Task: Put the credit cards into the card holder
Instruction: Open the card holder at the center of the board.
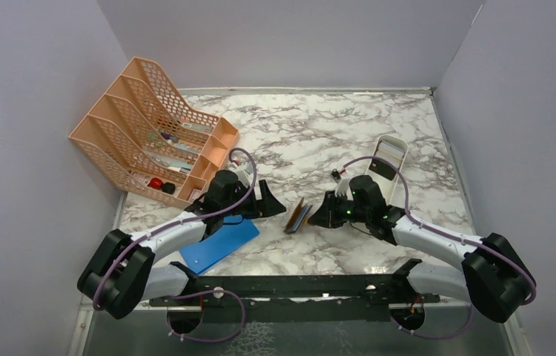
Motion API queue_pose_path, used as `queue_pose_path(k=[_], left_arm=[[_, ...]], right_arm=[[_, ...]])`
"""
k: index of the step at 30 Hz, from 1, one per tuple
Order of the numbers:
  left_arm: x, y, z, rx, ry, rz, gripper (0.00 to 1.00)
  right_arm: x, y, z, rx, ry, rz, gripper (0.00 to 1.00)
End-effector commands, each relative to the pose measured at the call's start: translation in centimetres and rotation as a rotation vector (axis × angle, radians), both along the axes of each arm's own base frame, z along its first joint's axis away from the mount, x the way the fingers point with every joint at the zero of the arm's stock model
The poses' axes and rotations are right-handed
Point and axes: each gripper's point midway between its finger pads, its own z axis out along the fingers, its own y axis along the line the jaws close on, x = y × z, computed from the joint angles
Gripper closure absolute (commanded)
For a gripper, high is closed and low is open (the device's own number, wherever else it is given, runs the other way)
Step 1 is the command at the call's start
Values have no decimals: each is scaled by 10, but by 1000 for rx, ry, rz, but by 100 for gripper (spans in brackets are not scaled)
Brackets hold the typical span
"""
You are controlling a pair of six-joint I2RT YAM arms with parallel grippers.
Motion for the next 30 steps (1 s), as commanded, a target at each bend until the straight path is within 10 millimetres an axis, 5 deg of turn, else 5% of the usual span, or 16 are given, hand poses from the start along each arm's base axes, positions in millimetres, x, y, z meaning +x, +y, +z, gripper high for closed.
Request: queue_pose_path(k=[1,11,23,30], left_arm=[[1,-7,-1,5,-46,-55,17],[3,-16,15,-23,-118,-115,14],[7,-18,3,9,-106,-122,13],[8,-18,-4,25,-99,-125,19]], right_arm=[[-1,5,2,33,-12,24,90],[3,23,27,107,-53,96,90],[8,29,23,97,-53,121,90],[5,15,3,30,-35,79,90]])
